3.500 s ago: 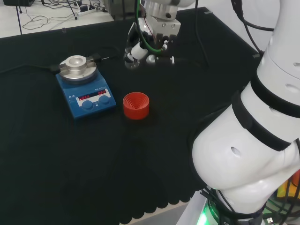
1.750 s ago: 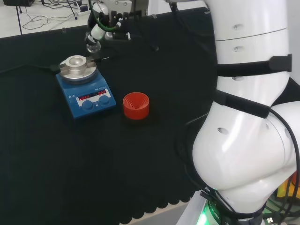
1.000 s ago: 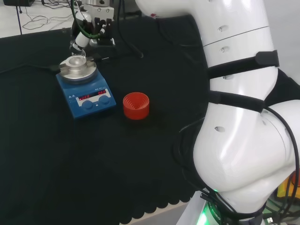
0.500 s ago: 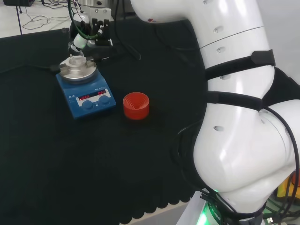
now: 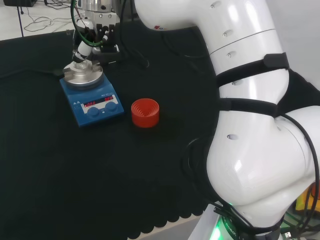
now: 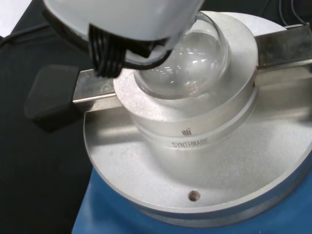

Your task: Place the round-bottom flask on the heater.

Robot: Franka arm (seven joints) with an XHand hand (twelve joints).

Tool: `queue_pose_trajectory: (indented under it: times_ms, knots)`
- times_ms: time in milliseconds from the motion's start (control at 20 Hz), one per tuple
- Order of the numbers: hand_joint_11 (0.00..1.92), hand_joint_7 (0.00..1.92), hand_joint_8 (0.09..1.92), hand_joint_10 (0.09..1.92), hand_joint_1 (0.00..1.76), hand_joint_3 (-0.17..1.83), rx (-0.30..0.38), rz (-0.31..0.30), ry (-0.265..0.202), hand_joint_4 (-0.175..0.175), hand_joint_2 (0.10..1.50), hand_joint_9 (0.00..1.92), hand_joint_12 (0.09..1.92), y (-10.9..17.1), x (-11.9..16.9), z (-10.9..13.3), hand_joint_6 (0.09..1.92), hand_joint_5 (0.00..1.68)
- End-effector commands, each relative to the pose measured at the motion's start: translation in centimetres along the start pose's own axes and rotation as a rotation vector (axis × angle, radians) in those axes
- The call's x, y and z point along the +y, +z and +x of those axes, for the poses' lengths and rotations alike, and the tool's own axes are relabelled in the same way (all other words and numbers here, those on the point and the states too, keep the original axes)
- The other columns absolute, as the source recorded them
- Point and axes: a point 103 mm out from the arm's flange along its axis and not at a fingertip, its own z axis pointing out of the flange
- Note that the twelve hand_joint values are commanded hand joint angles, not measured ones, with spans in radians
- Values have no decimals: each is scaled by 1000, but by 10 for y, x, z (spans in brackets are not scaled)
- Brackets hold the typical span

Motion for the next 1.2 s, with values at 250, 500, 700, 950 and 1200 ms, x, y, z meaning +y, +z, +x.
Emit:
queue_pose_trajectory:
  times_ms: [250,500,700,950,1200]
  knots:
    - [492,349,615,530,995,522,40,-41,11,35,704,690,1282,-4,-9,-6,802,966]
    - [390,256,635,595,920,613,44,-58,7,-39,600,579,1316,-9,-19,-6,731,609]
    - [339,216,642,620,894,599,50,-87,2,-36,581,534,1333,-16,-36,-6,570,451]
    - [328,208,645,630,876,584,48,-133,10,-34,581,522,1337,-33,-68,-8,480,443]
    - [328,209,645,631,872,580,47,-169,28,-33,585,521,1337,-42,-110,-12,460,449]
